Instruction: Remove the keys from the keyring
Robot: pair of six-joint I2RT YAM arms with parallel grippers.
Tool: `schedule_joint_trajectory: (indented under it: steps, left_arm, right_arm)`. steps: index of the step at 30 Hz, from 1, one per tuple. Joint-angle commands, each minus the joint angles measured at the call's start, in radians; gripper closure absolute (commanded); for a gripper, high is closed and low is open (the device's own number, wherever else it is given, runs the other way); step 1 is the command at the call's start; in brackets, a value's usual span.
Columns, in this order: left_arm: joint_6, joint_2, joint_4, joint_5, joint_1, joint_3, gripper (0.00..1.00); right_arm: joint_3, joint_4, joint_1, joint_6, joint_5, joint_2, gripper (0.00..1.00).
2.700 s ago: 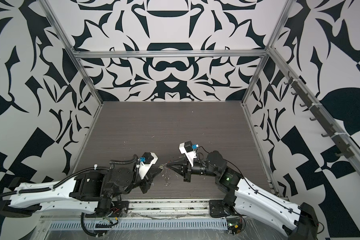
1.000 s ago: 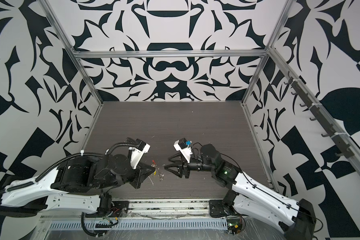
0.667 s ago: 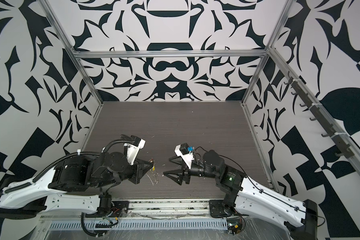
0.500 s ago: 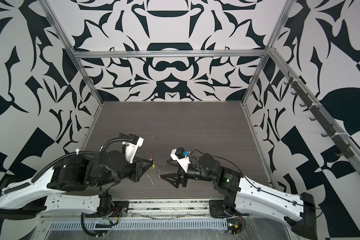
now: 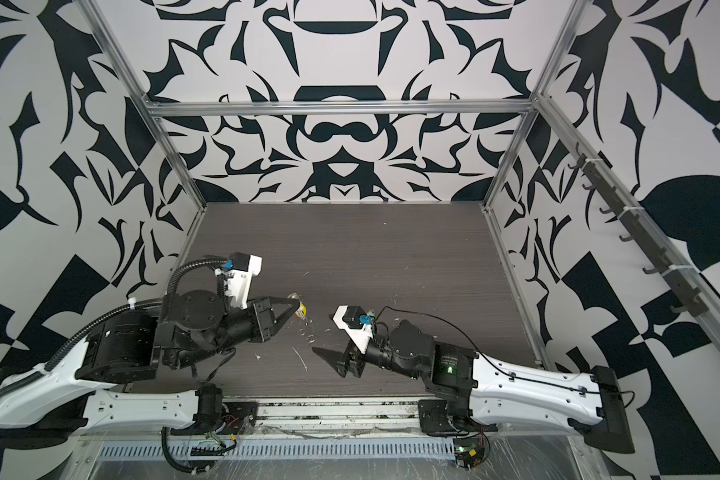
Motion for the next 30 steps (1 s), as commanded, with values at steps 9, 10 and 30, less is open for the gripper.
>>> schedule_joint_trajectory:
  steps: [9,10,30]
  left_arm:
    - [-0.09,0.041,0.156,0.156,0.154,-0.06,1.0]
    - [-0.09,0.046,0.173,0.179,0.17,-0.066,1.0]
    - [-0.134,0.112,0.346,0.348,0.243,-0.12,1.0]
  right_arm:
    - [0.043,0.144,0.018,-0.055,0.083,0.018,0.22]
    - [0.042,0.152,0.017,-0.059,0.094,0.021,0.22]
    - [-0.077,0.37,-0.074,-0.125,0.154,0.021,0.23]
